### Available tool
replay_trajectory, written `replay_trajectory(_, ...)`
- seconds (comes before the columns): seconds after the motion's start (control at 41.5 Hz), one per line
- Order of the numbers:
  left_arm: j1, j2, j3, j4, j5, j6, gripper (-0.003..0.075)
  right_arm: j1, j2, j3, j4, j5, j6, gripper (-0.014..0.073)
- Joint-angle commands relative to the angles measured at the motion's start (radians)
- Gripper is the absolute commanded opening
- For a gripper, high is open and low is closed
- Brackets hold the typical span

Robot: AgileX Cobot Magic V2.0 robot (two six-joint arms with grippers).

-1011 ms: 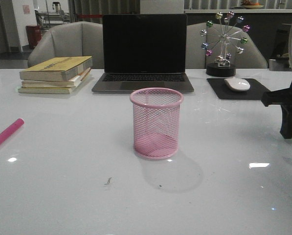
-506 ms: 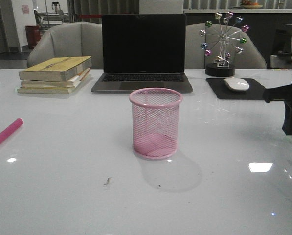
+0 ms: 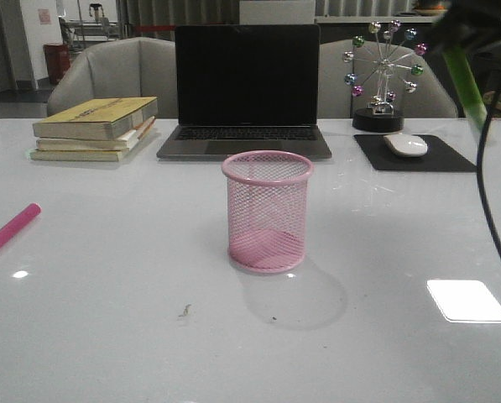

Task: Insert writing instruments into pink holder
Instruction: 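Lift the green marker and carry it over the pink holder, then lower the green marker into the holder, open the right gripper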

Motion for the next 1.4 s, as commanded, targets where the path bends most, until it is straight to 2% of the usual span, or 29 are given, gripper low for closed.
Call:
replay_trajectory(0.0,-0.009,0.002,-0.033,-0.01,-0.064,-0.001,0.0517,0.081,-0.082,0.031,0.006,-0.286,-0.01,0.0122)
replay_trajectory(0.144,-0.009,0.002,-0.033,-0.01,-0.064,-0.001,0.0517,0.194,-0.067,0.098,0.006,-0.542,-0.01,0.0122)
replay_trajectory(0.313,-0.009,0.002,-0.033,-0.01,-0.064,-0.001,0.0517,0.285,0.016,0.109,0.006,-0.717,-0.01,0.0122)
replay_trajectory(0.53,-0.009,0.002,-0.033,-0.01,-0.064,-0.001,0.0517,0.303,0.194,0.109,-0.022,-0.942,-0.01,0.0122)
replay_trajectory(0.722,-0.009,0.002,-0.033,-0.01,-0.064,-0.001,0.0517,0.303,0.344,0.109,-0.051,-1.057,-0.01,0.0122)
replay_trajectory(0.843,-0.009,0.002,-0.033,-0.01,-0.064,-0.001,0.0517,0.303,0.417,0.109,-0.051,-1.073,-0.01,0.0126)
replay_trajectory(0.915,-0.009,0.002,-0.033,-0.01,-0.064,-0.001,0.0517,0.303,0.446,0.109,-0.051,-1.072,-0.01,0.016)
replay_trajectory(1.132,-0.009,0.002,-0.033,-0.01,-0.064,-0.001,0.0517,0.302,0.454,0.109,-0.05,-1.015,-0.01,0.0453)
replay_trajectory(1.252,-0.009,0.002,-0.033,-0.01,-0.064,-0.001,0.0517,0.302,0.393,0.109,-0.05,-0.957,-0.01,0.0468)
replay_trajectory(1.3,-0.009,0.002,-0.033,-0.01,-0.064,-0.001,0.0517,0.302,0.347,0.109,-0.05,-0.905,-0.01,0.0468)
replay_trajectory(1.373,-0.009,0.002,-0.033,-0.01,-0.064,-0.001,0.0517,0.3,0.254,0.108,-0.05,-0.753,-0.01,0.0468)
